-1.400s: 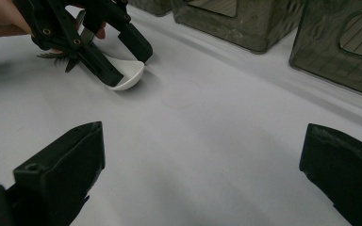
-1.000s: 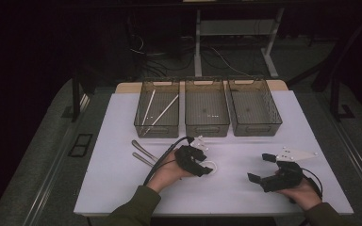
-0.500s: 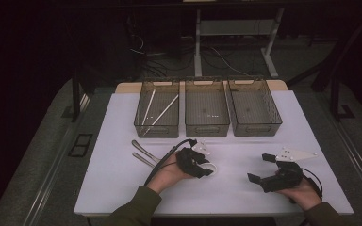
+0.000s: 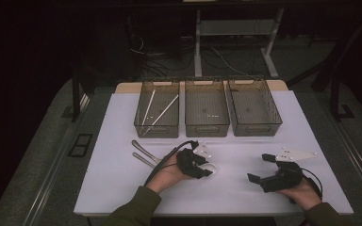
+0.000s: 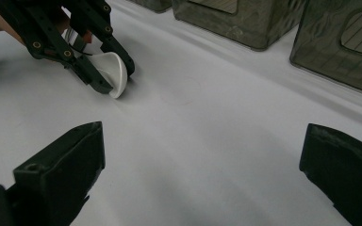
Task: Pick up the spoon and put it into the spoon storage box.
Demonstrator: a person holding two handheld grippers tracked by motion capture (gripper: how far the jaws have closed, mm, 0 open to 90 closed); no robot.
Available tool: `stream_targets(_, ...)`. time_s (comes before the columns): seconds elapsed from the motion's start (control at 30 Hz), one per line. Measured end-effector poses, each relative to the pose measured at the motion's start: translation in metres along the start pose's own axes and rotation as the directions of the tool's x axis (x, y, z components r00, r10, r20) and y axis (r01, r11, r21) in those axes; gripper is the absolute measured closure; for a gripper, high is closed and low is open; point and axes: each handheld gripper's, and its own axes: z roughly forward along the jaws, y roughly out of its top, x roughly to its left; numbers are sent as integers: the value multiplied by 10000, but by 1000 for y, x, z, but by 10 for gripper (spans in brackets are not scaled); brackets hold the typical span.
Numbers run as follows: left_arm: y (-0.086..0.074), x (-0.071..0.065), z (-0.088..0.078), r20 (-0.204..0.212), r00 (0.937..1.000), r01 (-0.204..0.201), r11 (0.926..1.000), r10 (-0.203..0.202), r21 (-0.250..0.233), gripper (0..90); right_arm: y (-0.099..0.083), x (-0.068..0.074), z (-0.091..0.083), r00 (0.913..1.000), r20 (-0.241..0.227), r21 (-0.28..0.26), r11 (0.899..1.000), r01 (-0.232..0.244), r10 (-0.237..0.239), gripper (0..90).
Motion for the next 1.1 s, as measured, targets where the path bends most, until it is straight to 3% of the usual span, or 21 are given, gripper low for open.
stream_targets(0.2, 1, -1, -1, -54, 9995, -302, 9995, 302, 48, 637, 0, 0, 0, 10000, -2, -8, 10000, -14, 14, 8)
stream_targets(0.23, 1, -1, -2, -113, 9993, -353, 9994, 353, -30, 648, 0, 0, 0, 10000, -5, -11, 10000, -9, 9, 8)
stream_targets(0.27, 2, 1, -5, -133, 9984, -557, 9984, 557, 21, 717, 0, 0, 0, 10000, -2, -7, 10000, -14, 14, 8)
stream_targets(0.3, 2, 0, -5, -144, 9988, -477, 9988, 476, -108, 749, 0, 0, 0, 10000, 2, 1, 10000, -16, 16, 8)
stream_targets(0.4, 3, -1, -5, -199, 9972, -717, 9974, 715, -80, 754, 0, 0, 0, 10000, -4, -12, 10000, -1, 1, 8)
stream_targets(0.43, 3, -3, -4, -235, 9978, -618, 9977, 612, -273, 766, 0, 0, 0, 10000, -6, -18, 10000, -3, 3, 8)
stream_targets(0.57, 5, -4, -6, -371, 9930, -1132, 9935, 1126, -146, 805, 0, 0, 0, 10000, -11, -22, 10000, 9, -9, 8)
stream_targets(0.77, 9, -7, -5, -463, 9891, -1406, 9900, 1400, -99, 810, 0, 0, -1, 10000, -8, -57, 10000, 24, -24, 8)
stream_targets(0.83, 10, -9, -4, -548, 9912, -1224, 9917, 1202, -403, 810, 0, -1, -1, 10000, 2, -68, 10000, 6, -6, 8)
stream_targets(0.87, 10, -9, -6, -551, 9896, -1346, 9903, 1326, -345, 810, 0, -1, -1, 10000, 1, -72, 10000, 4, -4, 8)
stream_targets(1.1, 13, -8, -17, -706, 9910, -1193, 9900, 1141, -748, 811, 0, -1, -2, 10000, 10, -92, 10000, -3, 3, 8)
